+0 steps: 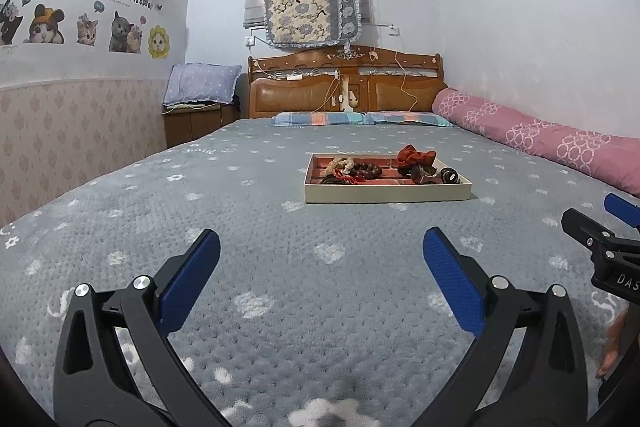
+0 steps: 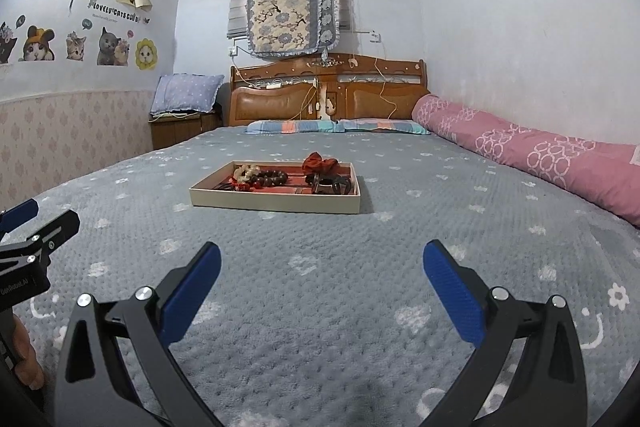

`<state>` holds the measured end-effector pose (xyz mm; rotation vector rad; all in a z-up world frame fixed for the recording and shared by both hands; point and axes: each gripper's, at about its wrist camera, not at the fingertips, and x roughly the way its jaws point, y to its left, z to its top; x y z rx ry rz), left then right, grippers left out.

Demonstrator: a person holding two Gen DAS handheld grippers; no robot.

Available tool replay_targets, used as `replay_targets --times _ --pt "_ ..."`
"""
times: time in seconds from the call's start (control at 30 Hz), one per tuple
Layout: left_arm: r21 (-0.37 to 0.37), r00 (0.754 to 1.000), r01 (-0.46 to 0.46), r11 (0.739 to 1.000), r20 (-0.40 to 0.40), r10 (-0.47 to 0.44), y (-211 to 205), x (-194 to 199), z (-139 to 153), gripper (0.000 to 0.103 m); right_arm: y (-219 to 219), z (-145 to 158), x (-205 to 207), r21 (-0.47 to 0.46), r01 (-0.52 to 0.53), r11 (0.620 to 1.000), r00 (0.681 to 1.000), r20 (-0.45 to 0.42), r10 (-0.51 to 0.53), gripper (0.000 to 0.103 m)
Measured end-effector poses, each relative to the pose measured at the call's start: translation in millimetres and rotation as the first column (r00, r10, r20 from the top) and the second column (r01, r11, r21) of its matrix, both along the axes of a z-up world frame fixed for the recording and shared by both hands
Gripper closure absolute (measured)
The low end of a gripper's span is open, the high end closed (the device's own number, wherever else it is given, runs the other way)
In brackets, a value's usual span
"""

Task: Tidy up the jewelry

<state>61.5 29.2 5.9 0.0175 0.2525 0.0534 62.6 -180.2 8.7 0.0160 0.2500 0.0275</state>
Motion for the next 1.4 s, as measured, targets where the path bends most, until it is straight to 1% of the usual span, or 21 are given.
replay_targets --times 0.37,1.4 --pt "0.004 1.0 -0.008 1.0 0.004 0.008 1.3 -1.9 0.2 0.005 0.4 1.9 -5.4 0.002 -0.001 1.0 1.0 0.017 0.001 0.004" --pt "0.008 1.0 -0.004 1.0 0.009 0.004 1.2 -2.5 0.1 0.005 1.2 2.3 -6.8 -0.001 -0.002 1.0 1.0 0.021 0.002 0.004"
